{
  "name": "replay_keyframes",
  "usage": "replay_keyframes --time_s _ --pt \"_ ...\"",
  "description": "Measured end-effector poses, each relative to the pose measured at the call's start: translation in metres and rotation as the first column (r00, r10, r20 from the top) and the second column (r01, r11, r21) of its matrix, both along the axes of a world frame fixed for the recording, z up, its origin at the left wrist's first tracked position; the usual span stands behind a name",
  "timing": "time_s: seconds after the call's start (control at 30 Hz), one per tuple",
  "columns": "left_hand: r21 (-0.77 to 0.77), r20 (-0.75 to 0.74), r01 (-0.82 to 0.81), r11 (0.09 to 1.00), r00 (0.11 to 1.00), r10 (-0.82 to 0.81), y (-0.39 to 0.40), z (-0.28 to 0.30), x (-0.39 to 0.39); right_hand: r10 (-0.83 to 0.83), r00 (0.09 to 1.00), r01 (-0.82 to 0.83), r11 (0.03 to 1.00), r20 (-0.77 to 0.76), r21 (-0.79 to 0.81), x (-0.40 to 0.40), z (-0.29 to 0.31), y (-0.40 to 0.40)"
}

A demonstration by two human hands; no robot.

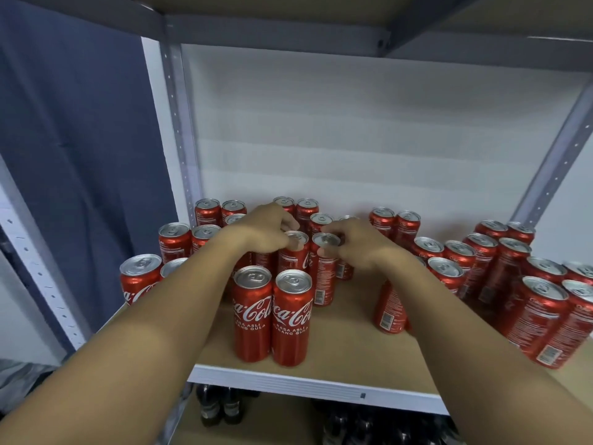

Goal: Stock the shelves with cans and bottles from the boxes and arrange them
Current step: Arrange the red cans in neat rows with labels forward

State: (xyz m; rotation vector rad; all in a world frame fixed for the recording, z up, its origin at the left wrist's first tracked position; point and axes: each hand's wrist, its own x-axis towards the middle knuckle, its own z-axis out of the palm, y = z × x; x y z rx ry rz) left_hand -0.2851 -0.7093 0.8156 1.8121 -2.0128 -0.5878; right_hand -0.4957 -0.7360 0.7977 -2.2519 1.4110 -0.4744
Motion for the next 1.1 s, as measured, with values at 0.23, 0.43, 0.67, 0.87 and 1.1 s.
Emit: replay_keyframes --time_s 0.23,0.43,0.67,0.87,1.1 --pt "-0.128 0.050 -0.056 0.990 0.997 0.063 -0.001 0.003 -0.006 -0.116 0.990 0.110 0.991 -0.081 -0.076 0.006 0.002 -0.001" --pt "-0.050 0.040 0.033 0.998 0.999 -0.031 -0.005 0.004 0.002 0.020 0.996 -0.015 0.998 -0.089 0.056 -0.005 0.012 -0.004" --pt "-0.109 0.114 -0.006 0.994 0.993 0.018 -0.009 0.004 0.001 -0.051 0.992 0.039 0.993 -0.115 -0.109 0.004 0.009 -0.001" --pt "-0.007 0.080 0.091 0.996 0.993 -0.090 -0.011 0.009 0.009 0.026 0.996 -0.025 1.000 -0.081 0.012 -0.006 0.012 -0.009" --pt "-0.006 0.126 0.141 0.990 0.982 -0.139 -0.016 0.006 0.009 0.026 0.990 -0.029 0.999 -0.142 -0.017 -0.003 0.012 -0.008"
